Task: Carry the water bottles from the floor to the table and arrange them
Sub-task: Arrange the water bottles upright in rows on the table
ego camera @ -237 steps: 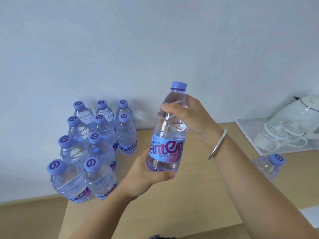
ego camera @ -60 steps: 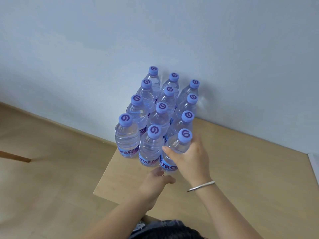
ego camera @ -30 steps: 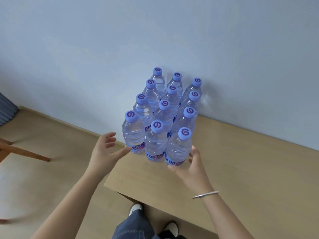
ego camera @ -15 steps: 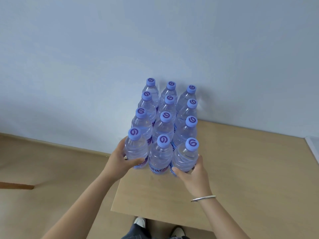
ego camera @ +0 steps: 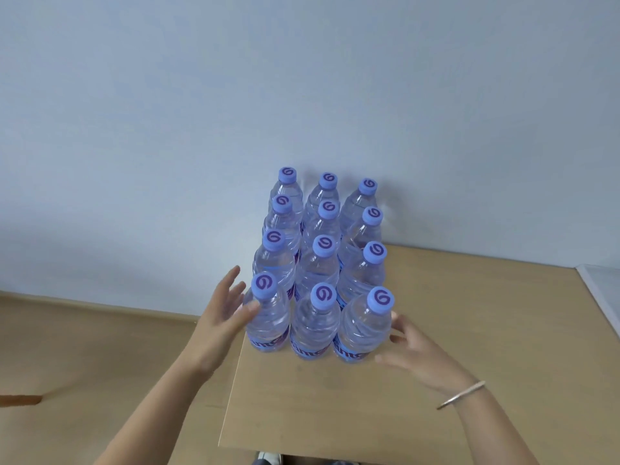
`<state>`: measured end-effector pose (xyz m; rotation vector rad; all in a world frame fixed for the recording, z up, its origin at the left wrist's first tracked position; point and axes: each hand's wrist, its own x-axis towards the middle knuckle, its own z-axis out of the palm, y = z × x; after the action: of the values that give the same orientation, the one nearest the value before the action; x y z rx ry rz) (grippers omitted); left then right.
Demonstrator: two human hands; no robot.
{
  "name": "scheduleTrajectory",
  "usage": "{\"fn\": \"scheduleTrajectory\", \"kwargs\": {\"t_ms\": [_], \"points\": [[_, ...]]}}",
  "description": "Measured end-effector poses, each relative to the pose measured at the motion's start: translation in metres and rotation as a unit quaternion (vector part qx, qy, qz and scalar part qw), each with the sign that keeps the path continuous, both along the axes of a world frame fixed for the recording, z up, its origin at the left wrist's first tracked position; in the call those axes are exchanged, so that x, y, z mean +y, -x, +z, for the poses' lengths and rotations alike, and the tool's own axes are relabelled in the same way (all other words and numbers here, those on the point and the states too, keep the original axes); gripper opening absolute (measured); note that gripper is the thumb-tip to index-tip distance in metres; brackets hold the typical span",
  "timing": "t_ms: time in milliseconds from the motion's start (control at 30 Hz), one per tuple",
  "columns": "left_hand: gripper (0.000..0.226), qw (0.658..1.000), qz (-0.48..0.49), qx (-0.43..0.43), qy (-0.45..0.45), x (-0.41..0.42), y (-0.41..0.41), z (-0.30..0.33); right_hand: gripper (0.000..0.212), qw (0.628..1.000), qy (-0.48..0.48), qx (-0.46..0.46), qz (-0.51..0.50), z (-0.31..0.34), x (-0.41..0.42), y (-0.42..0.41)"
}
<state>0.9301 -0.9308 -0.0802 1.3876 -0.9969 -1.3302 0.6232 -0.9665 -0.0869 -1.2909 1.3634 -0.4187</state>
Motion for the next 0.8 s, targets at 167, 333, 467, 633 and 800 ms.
{"fn": "scheduleTrajectory", "kwargs": {"t_ms": [167, 333, 467, 633, 800], "points": [[0.054, 0.997, 0.001, -0.065, -0.048, -0.052, -0.017, 0.027, 0.060, 0.991, 0.024, -0.035, -0.128, 0.027, -0.042, 0.006], [0.072, 0.980, -0.079, -0.120, -0.139, -0.082, -0.012, 0.029, 0.051, 0.995, -0.013, -0.069, -0.073, 0.025, -0.062, -0.014], [0.050, 0.979, -0.081, -0.126, -0.138, -0.089, -0.011, 0.021, 0.064, 0.988, -0.050, -0.130, -0.062, 0.017, -0.069, -0.011], [0.042, 0.979, -0.089, -0.110, -0.147, -0.090, -0.012, 0.022, 0.061, 0.981, -0.042, -0.179, -0.061, 0.008, -0.072, -0.011], [0.041, 0.978, -0.099, -0.110, -0.147, -0.091, -0.014, 0.023, 0.057, 0.976, -0.057, -0.196, -0.074, 0.006, -0.073, -0.010]]}}
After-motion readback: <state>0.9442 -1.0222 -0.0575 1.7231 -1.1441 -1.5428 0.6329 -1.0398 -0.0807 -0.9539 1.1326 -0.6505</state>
